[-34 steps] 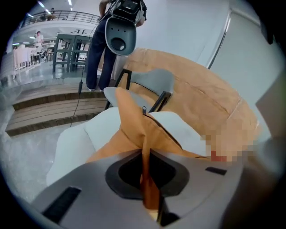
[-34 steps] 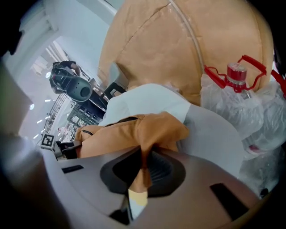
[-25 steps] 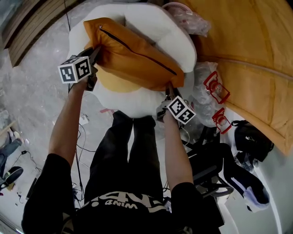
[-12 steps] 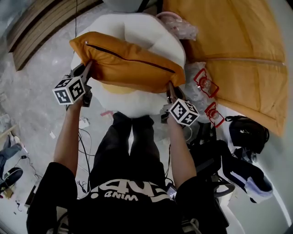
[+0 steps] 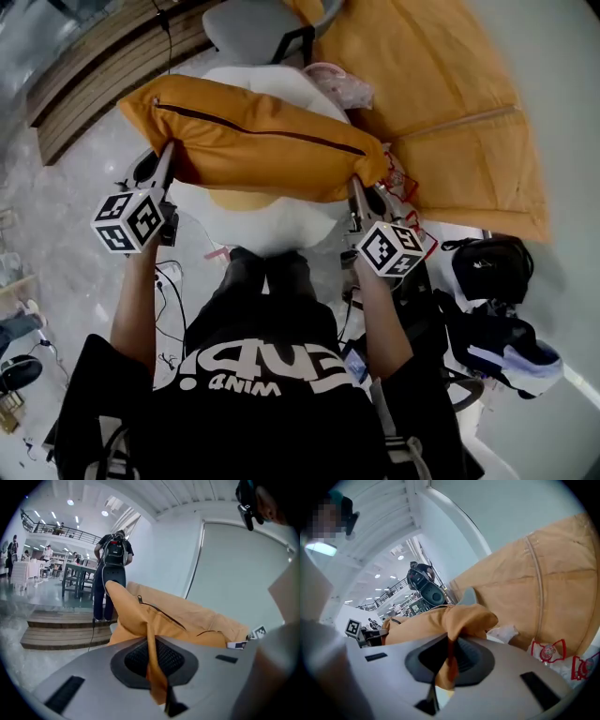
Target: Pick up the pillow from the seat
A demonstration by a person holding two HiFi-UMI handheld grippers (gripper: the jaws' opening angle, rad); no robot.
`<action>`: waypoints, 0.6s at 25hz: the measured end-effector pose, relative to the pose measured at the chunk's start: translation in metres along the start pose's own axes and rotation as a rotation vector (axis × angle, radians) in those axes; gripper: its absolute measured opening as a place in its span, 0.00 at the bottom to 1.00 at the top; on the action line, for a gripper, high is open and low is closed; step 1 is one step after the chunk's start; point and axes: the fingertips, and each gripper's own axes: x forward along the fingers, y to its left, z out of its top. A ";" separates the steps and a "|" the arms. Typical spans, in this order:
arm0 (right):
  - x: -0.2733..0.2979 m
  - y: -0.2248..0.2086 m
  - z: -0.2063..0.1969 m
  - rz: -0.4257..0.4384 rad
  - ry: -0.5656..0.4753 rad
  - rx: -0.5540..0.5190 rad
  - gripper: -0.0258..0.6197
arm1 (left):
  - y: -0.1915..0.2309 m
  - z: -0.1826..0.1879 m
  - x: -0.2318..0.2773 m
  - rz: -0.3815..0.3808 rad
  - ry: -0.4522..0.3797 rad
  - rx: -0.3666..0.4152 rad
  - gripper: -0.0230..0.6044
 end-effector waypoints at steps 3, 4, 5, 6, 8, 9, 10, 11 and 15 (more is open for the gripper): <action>-0.031 0.026 0.038 0.034 -0.063 -0.044 0.11 | -0.019 0.033 -0.035 -0.010 -0.072 0.006 0.07; -0.040 0.035 0.049 0.047 -0.087 -0.059 0.11 | -0.024 0.043 -0.045 -0.012 -0.097 0.002 0.07; -0.049 0.044 0.061 0.058 -0.109 -0.077 0.11 | -0.029 0.051 -0.055 -0.012 -0.122 -0.003 0.07; -0.058 0.052 0.071 0.067 -0.129 -0.095 0.11 | -0.033 0.058 -0.065 -0.012 -0.146 -0.008 0.07; -0.073 0.066 0.090 0.081 -0.166 -0.130 0.11 | -0.041 0.069 -0.084 -0.010 -0.182 -0.013 0.07; -0.082 0.073 0.097 0.088 -0.180 -0.144 0.11 | -0.045 0.073 -0.093 -0.010 -0.193 -0.015 0.07; -0.090 0.079 0.103 0.093 -0.192 -0.155 0.11 | -0.049 0.076 -0.102 -0.010 -0.202 -0.017 0.07; -0.097 0.084 0.107 0.099 -0.202 -0.166 0.11 | -0.053 0.078 -0.111 -0.012 -0.211 -0.019 0.07; -0.109 0.094 0.122 0.129 -0.232 -0.210 0.11 | -0.062 0.084 -0.127 -0.011 -0.251 -0.020 0.07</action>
